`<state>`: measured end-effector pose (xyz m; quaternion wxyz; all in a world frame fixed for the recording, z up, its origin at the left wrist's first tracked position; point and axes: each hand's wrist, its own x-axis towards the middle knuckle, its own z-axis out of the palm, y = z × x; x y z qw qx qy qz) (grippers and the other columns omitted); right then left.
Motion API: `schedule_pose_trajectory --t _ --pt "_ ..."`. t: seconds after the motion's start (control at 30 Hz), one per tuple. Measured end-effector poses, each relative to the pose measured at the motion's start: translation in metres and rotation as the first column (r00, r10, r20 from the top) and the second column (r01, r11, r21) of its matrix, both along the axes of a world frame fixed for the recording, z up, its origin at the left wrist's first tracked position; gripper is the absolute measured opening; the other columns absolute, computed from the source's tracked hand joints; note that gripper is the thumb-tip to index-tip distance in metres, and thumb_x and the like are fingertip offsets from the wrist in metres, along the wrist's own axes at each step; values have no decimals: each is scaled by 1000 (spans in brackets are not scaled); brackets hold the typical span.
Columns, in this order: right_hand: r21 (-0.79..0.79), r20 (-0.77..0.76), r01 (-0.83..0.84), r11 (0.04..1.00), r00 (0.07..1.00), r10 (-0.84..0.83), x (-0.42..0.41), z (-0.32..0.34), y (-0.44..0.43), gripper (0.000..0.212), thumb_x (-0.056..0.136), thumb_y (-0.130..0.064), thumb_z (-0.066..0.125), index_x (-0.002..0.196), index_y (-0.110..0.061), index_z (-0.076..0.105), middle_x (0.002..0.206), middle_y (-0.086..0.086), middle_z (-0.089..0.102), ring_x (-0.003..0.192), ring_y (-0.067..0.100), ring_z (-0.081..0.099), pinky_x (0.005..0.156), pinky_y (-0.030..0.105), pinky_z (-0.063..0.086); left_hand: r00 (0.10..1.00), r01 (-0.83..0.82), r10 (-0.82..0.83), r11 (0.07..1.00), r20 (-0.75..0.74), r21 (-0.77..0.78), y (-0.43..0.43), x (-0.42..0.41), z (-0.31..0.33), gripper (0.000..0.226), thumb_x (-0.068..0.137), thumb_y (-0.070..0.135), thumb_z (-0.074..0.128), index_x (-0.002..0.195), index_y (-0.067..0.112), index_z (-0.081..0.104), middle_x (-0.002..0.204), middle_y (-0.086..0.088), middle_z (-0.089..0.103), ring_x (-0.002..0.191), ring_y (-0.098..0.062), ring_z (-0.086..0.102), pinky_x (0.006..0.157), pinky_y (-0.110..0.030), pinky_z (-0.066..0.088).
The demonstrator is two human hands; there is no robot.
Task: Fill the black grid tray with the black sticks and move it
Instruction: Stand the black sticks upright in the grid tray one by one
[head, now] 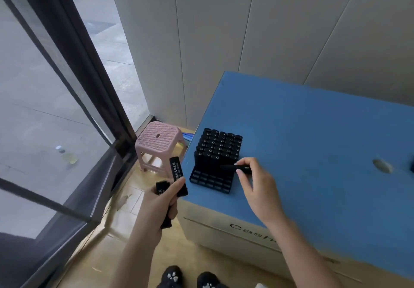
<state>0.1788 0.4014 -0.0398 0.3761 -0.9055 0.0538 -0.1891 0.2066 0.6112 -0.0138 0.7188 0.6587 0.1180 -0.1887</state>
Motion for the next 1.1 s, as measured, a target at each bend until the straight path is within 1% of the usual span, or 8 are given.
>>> schedule_pose_trajectory --t 0.13,0.33,0.63,0.77,0.9,0.97,1.03,1.1 --pt "-112 41 51 992 998 -46 4 0 10 12 87 -13 61 98 -17 61 94 -11 60 77 8 55 70 11 43 994 111 -111 994 24 -17 8 27 -2 36 77 23 69 61 11 38 49 -1 33 39 -13 28 39 -21 27" --pt "-196 42 238 951 971 -235 13 -1 24 21 78 -15 72 95 -15 59 85 -9 68 69 7 63 62 25 51 969 246 -245 969 46 -23 17 56 3 38 82 19 66 58 11 38 48 -3 32 39 -14 28 39 -21 25" --pt "-333 89 206 920 978 -187 17 7 31 20 78 -14 71 98 -16 71 88 -7 70 66 8 62 58 22 50 921 389 -389 920 3 -50 25 72 1 34 83 20 66 62 11 40 52 -4 31 39 -13 28 39 -20 26" --pt "-301 108 248 921 968 -225 20 4 34 14 78 -14 72 91 -15 71 87 -7 71 72 9 65 60 26 54 908 419 -419 906 13 -54 25 73 3 35 82 19 66 60 11 39 51 -4 30 38 -13 27 38 -20 26" --pt "-334 107 263 905 965 -241 24 -1 43 8 82 -18 68 89 -17 72 86 -6 63 73 9 59 52 24 50 900 435 -434 898 31 -66 24 72 3 34 81 18 67 60 10 41 50 -3 31 38 -13 27 39 -20 25" --pt "-345 100 293 891 956 -276 23 0 48 12 84 -22 66 93 -18 71 91 -6 59 80 8 56 55 22 49 900 437 -435 896 35 -75 24 71 3 32 80 18 67 62 10 42 49 -2 31 38 -13 27 38 -20 25" --pt "-254 81 318 913 948 -307 17 3 58 19 88 -27 59 104 -19 67 103 -8 56 92 4 54 68 18 48 898 440 -438 895 39 -75 23 70 3 32 80 18 68 61 10 43 48 -1 32 37 -13 27 38 -20 26" --pt "61 17 318 946 948 -319 10 12 76 23 93 -30 49 109 -20 63 107 -9 57 94 2 57 79 16 47 890 456 -453 888 50 -62 20 69 4 31 80 18 68 61 10 45 47 0 33 36 -13 27 38 -20 27"
